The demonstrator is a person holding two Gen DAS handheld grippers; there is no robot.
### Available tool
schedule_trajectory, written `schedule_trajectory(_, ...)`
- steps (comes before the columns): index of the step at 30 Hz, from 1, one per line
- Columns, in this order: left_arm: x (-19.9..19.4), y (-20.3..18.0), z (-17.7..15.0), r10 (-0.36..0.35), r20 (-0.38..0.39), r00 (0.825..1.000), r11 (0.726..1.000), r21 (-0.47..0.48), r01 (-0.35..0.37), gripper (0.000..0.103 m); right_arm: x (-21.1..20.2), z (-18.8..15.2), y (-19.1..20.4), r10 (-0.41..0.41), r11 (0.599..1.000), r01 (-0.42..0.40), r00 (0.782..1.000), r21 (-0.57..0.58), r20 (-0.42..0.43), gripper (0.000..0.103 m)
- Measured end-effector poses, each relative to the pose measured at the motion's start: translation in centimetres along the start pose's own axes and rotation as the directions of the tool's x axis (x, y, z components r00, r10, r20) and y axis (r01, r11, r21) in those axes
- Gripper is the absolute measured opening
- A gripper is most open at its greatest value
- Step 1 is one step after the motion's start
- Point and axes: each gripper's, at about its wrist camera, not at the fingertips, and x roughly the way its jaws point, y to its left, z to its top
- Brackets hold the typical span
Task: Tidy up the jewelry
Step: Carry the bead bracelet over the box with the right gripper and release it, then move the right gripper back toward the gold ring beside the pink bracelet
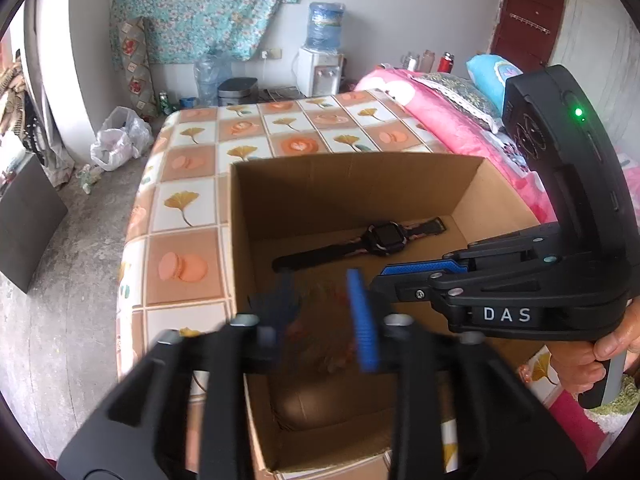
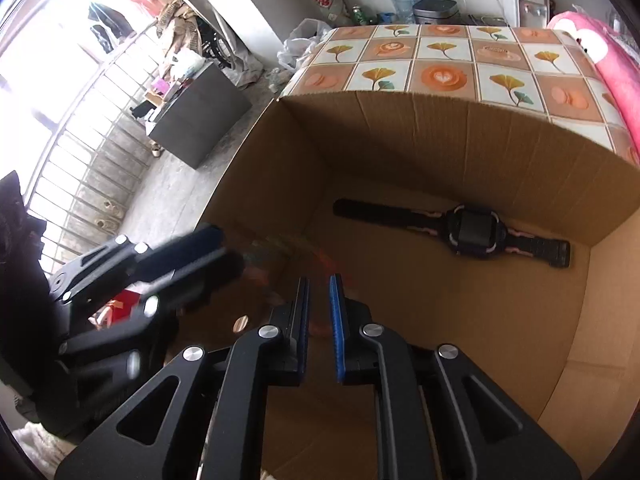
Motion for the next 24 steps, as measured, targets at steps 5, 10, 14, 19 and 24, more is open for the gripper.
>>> schedule_trajectory(5,-1.7,0.3,-0.1,0.021,0.049,0.999,1.000,-0.014,-0.020,0.037,-2.3,-0.7,-0.9,0.002,0.999,-0.005,0.997,0.036,0.077,0.016)
schedule_trajectory(10,-4.7,0.1,-0.9,0.006,0.114,0.993,1.000,-0.021,-0.004,0.042,-7.1,-3.1,-1.4,0.018,0.999,-0.026,0.981,0.039,0.191,0.024)
schedule_trajectory(14,-7.9,-0.3,-3.4,-0.100,0.191,0.976,0.994,-0.028,0.107,0.056,-12.2,-7.6,-2.3,0.058,0.996,-0.077,0.955,0.055,0.290,0.039)
schedule_trajectory(19,-9.8,-1.5,-8.6,-0.219,0.208,0.953,0.974,-0.018,0.228,0.062,-15.9,-14.3,-3.4,0.116,0.988,-0.141,0.944,0.059,0.310,0.042)
schedule_trajectory(24,-8.1,-3.0,-12.6,-0.228,0.116,0.967,0.970,-0.056,0.236,0.065,-13.3,-16.7,-5.5,-0.007,0.984,-0.026,0.982,0.175,0.186,0.042)
